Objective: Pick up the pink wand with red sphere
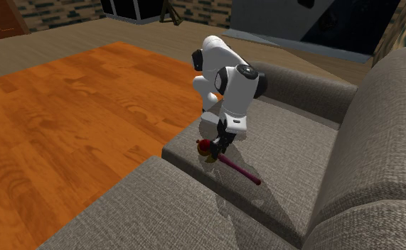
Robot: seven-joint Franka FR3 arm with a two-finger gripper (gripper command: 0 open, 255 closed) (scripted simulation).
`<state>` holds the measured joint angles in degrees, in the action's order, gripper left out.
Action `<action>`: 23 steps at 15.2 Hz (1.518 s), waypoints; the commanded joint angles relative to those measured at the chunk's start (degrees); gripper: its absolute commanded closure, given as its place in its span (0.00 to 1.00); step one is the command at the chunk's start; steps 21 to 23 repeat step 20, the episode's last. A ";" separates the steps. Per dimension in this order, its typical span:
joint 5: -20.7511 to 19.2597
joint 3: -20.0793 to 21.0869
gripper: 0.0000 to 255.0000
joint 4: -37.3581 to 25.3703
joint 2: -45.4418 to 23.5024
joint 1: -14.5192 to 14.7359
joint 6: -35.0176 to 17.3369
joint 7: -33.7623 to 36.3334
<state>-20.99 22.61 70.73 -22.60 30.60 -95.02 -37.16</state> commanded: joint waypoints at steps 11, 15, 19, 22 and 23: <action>-0.99 -0.21 1.00 -11.06 -3.60 2.20 8.64 -1.46; -1.94 -0.48 1.00 -18.22 -6.05 3.84 13.24 -2.43; -3.12 -0.96 1.00 -25.96 -9.09 5.85 17.72 -3.52; -3.10 -0.96 1.00 -25.91 -9.07 5.83 17.70 -3.51; -3.10 -0.96 1.00 -25.91 -9.07 5.83 17.70 -3.51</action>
